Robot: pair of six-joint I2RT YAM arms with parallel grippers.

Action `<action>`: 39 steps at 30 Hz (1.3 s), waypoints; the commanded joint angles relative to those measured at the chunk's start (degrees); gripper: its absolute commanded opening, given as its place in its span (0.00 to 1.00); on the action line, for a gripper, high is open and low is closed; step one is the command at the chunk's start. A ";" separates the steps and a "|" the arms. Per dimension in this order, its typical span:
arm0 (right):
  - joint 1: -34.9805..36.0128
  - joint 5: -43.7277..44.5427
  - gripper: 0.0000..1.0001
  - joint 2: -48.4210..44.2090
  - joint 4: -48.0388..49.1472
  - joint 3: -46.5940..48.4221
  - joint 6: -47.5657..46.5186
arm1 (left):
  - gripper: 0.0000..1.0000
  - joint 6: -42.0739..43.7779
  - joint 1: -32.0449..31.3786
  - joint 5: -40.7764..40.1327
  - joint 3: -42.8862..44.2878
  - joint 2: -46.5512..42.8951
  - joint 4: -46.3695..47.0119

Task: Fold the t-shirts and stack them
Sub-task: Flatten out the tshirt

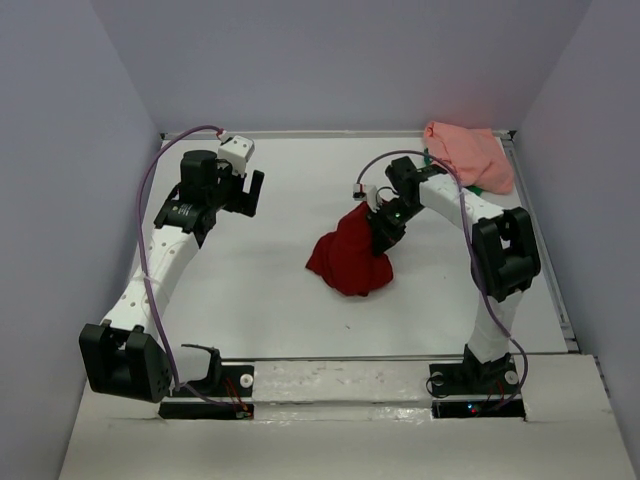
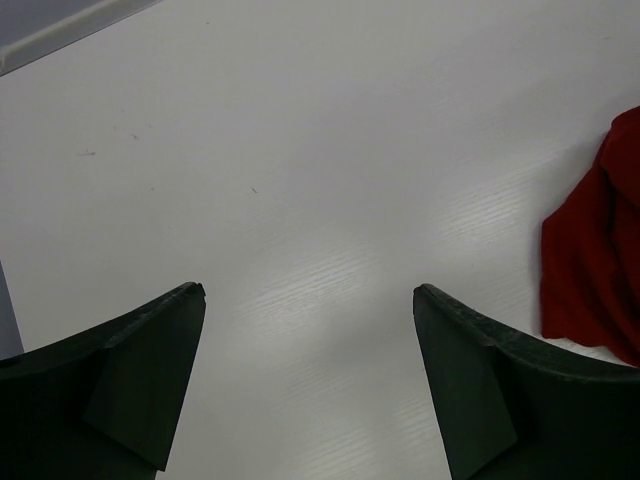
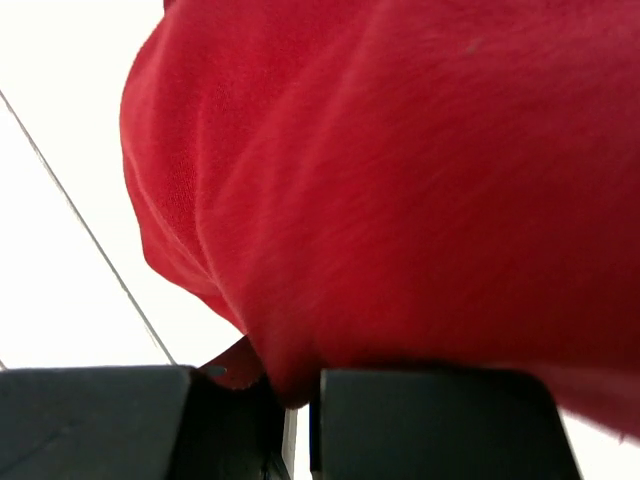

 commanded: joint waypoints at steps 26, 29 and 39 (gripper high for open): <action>1.66 8.61 0.00 -2.64 -5.63 39.91 4.76 | 0.91 -1.27 0.48 2.80 3.96 1.07 0.52; 4.29 8.61 0.00 -0.53 -6.59 38.85 4.58 | 0.91 -1.10 0.48 2.80 3.26 0.11 0.69; 13.07 2.46 0.00 6.41 -10.99 43.40 3.79 | 0.91 -0.92 0.57 1.04 2.20 -1.74 1.40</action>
